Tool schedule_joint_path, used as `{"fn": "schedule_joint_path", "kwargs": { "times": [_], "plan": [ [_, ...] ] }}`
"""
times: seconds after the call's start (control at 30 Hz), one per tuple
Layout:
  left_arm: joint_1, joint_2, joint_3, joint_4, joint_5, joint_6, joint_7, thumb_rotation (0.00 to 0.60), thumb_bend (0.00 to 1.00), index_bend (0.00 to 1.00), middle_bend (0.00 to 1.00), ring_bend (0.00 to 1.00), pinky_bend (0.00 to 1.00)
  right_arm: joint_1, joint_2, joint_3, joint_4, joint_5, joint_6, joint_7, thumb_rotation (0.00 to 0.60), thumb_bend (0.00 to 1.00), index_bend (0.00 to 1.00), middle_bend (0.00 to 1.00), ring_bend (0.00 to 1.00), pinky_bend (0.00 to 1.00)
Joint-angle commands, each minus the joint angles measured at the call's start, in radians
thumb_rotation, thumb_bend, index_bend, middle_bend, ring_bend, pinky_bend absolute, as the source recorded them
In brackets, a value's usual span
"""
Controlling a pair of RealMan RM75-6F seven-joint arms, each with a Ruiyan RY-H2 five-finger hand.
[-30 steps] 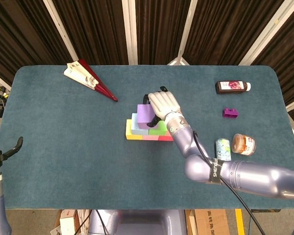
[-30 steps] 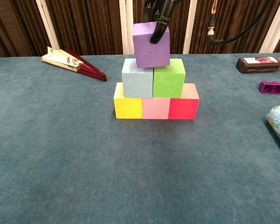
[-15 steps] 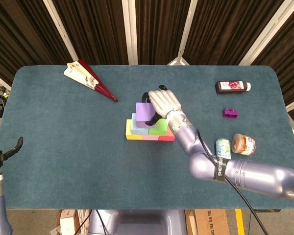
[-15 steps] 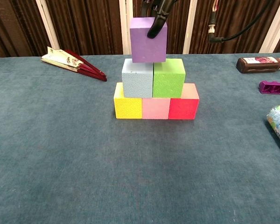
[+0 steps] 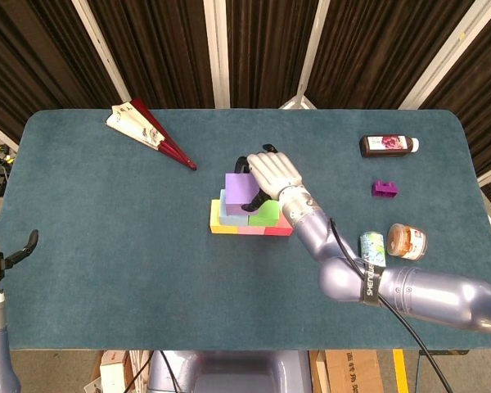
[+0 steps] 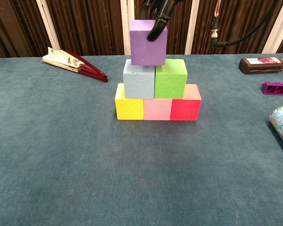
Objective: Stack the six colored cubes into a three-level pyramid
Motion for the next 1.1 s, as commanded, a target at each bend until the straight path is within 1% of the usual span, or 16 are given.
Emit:
{"fn": "schedule_joint_path", "kwargs": {
  "times": [0.03, 0.67, 1.1],
  "plan": [
    [0.001, 0.001, 0.0, -0.003, -0.001, 0.0, 0.002, 0.6, 0.36, 0.05, 0.0, 0.0, 0.0, -0.005, -0.004, -0.003, 0.004, -0.011, 0.001, 0.01, 0.6, 0.25, 0.44, 0.42, 0.25, 0.0],
    [0.002, 0.002, -0.001, -0.005, -0.003, 0.0, 0.004, 0.6, 0.36, 0.05, 0.0, 0.0, 0.0, -0.004, -0.036, -0.021, 0.049, -0.031, -0.012, 0.048, 0.6, 0.25, 0.44, 0.4, 0.25, 0.0],
    [0.003, 0.002, -0.003, -0.008, -0.011, -0.002, 0.014, 0.6, 0.36, 0.05, 0.0, 0.0, 0.0, -0.012, -0.023, -0.028, 0.028, -0.058, -0.008, 0.065, 0.6, 0.25, 0.44, 0.39, 0.24, 0.0]
  ]
}}
